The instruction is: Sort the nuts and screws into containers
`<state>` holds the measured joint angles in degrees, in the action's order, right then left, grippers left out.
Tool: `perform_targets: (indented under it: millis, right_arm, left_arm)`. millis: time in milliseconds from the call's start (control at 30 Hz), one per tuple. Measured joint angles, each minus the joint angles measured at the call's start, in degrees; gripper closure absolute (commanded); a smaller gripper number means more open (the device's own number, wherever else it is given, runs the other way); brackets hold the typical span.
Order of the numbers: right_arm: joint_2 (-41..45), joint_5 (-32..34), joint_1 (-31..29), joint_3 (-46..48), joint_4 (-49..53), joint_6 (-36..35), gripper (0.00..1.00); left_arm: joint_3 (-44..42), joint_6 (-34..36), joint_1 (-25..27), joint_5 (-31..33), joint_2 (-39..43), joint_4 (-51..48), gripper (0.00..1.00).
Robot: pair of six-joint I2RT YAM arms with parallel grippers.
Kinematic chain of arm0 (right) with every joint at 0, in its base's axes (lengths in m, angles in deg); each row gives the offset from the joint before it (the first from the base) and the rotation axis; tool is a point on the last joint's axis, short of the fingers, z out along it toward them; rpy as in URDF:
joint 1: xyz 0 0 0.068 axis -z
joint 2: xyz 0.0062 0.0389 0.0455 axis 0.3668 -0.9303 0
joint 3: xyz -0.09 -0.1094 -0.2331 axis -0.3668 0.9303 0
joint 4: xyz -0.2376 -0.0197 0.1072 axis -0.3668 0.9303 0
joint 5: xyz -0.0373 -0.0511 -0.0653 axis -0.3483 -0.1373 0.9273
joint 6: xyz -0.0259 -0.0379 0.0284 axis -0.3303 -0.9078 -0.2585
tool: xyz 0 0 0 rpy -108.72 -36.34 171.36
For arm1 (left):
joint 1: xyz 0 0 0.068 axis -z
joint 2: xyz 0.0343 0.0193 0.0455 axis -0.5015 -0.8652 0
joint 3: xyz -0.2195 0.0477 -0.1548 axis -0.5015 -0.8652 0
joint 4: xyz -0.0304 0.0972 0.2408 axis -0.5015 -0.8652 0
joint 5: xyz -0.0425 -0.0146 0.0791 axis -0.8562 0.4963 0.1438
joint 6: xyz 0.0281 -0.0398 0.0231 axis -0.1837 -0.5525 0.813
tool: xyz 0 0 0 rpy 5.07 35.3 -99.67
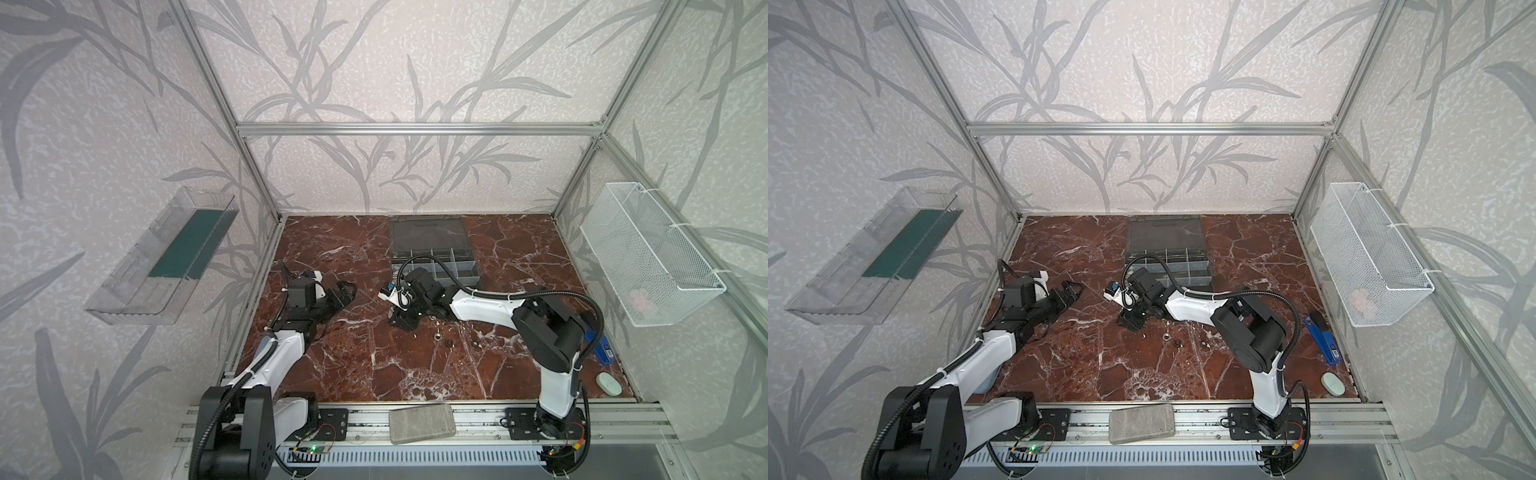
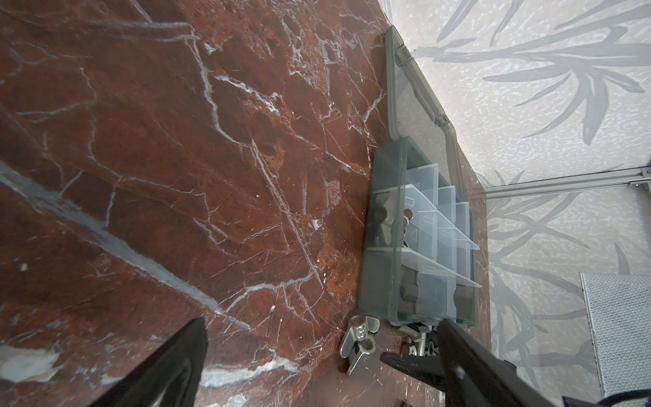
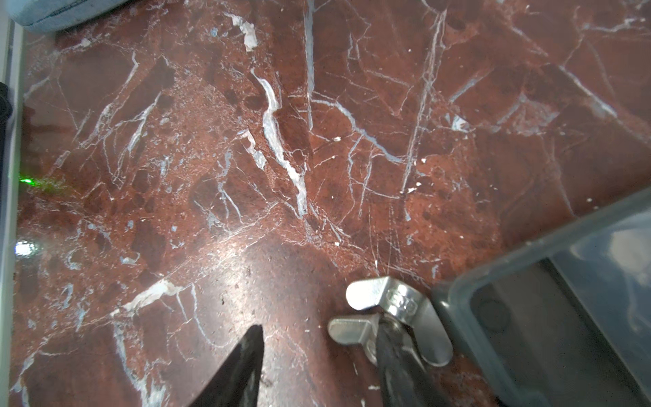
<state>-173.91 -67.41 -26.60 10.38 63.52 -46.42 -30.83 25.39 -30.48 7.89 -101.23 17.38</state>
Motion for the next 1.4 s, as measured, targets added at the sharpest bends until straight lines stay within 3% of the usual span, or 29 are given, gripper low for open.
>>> perform_targets:
  millis: [767,1400]
  right_arm:
    - [-1.68,2.45,0.00,-0.85,0.46,-1.92,0.48]
    - [1.38,3.63,-0.20,6.45,-0.52,-1.44,0.49]
  left_arm:
    - [0.00,-0.02,0.00,0.00,-0.76,0.31,0.00]
    - [-0.46,-0.11,0.00,-0.04,-1.46,0.96,0.01]
